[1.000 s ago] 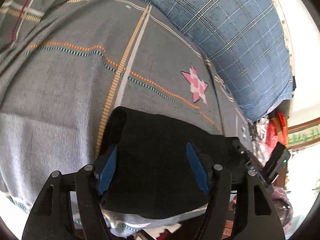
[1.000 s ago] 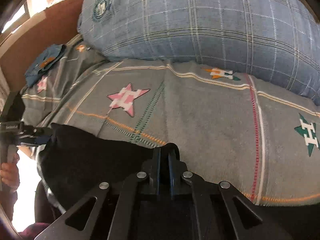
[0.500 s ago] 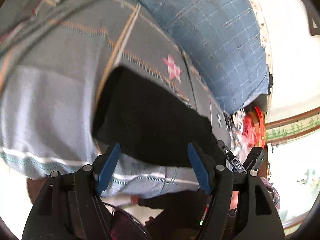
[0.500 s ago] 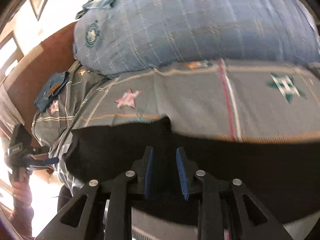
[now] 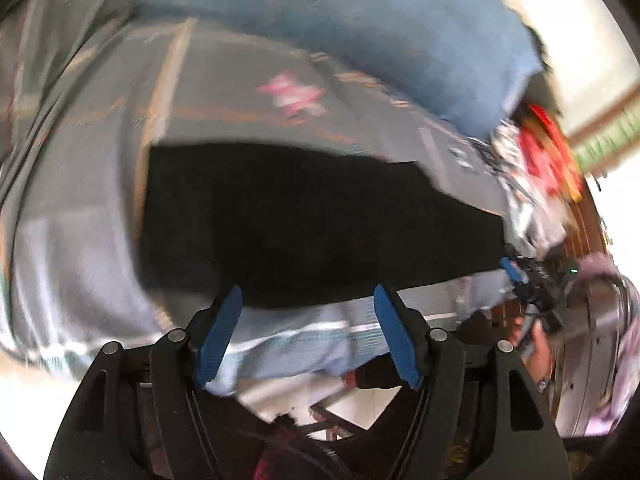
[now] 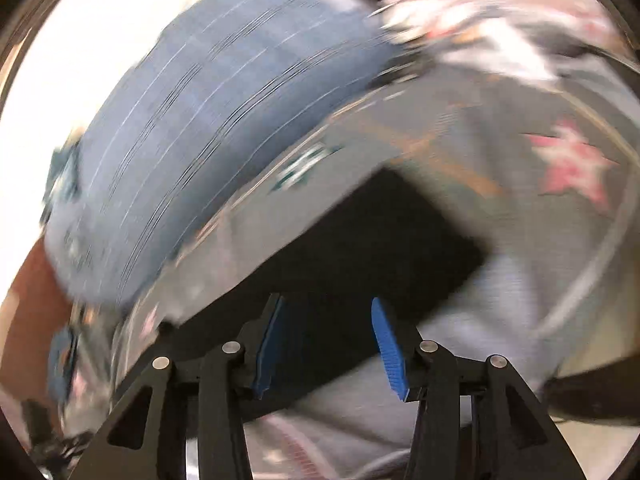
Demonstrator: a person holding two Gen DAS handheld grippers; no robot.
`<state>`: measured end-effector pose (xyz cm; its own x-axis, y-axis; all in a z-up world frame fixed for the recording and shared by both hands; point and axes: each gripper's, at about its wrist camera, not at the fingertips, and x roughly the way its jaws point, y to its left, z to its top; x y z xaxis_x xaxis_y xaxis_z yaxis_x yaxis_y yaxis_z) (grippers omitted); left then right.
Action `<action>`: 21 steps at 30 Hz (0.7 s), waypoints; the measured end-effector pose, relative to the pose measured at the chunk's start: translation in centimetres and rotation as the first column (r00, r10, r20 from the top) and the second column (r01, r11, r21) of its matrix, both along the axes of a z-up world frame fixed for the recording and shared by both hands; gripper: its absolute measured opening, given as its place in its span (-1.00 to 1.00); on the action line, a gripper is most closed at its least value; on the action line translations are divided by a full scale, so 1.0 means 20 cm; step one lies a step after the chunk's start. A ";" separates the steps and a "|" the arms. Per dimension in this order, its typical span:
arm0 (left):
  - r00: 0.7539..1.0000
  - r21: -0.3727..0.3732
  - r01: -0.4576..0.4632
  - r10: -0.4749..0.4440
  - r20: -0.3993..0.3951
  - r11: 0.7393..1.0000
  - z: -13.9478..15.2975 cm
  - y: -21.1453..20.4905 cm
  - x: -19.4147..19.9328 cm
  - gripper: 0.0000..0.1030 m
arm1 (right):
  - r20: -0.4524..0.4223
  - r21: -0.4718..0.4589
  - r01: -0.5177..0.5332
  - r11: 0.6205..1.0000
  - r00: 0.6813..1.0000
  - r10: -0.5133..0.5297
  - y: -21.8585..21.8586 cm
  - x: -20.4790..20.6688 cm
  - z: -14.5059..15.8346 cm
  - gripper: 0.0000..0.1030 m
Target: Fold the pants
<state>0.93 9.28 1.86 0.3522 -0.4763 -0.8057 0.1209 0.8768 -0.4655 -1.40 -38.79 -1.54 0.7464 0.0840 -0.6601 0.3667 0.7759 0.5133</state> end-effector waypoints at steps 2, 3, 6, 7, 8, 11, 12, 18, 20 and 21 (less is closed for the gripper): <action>0.999 0.023 0.052 -0.052 0.013 0.998 0.03 -0.12 0.07 0.38 | 0.018 0.014 0.069 0.998 0.997 -0.069 -0.06 -0.06 -0.04 -0.08; 0.996 0.044 0.083 -0.084 0.013 0.996 0.04 -0.21 0.12 0.38 | 0.024 0.032 0.095 0.995 0.995 -0.096 -0.08 -0.08 -0.06 -0.08; 0.980 0.079 0.198 -0.197 -0.022 0.977 0.02 -0.50 0.28 0.38 | 0.032 0.083 0.150 0.985 0.988 -0.153 -0.11 -0.10 -0.14 -0.08; 0.971 0.086 0.240 -0.238 -0.032 0.967 0.01 -0.61 0.32 0.38 | 0.036 0.094 0.163 0.982 0.985 -0.167 -0.11 -0.11 -0.15 -0.08; 0.963 0.089 0.268 -0.266 -0.038 0.959 0.01 -0.66 0.33 0.38 | 0.043 0.106 0.181 0.978 0.982 -0.186 -0.12 -0.12 -0.17 -0.08; 0.927 0.084 0.374 -0.371 -0.053 0.923 0.01 -0.99 0.41 0.38 | 0.080 0.143 0.184 0.972 0.977 -0.197 -0.12 -0.12 -0.22 -0.07; 0.915 0.092 0.404 -0.400 -0.059 0.910 0.01 -1.09 0.45 0.38 | 0.104 0.138 0.179 0.974 0.975 -0.194 -0.14 -0.12 -0.22 -0.08; 0.837 0.129 0.545 -0.526 -0.153 0.829 -0.08 -1.76 0.63 0.38 | 0.198 0.220 0.103 0.970 0.969 -0.148 -0.20 -0.09 -0.24 -0.41; 0.814 0.124 0.576 -0.555 -0.172 0.808 -0.09 -1.90 0.67 0.38 | 0.183 0.258 0.135 0.957 0.965 -0.185 -0.22 -0.11 -0.27 -0.37; 0.801 0.132 0.595 -0.570 -0.184 0.793 -0.11 -2.00 0.70 0.38 | 0.192 0.284 0.140 0.949 0.961 -0.199 -0.23 -0.13 -0.29 -0.37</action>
<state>14.91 -30.63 -0.36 -0.0580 -0.4049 -0.9125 0.5854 0.7266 -0.3596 -3.96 -43.32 -7.35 0.8866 0.0938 -0.4529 0.3381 0.5366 0.7732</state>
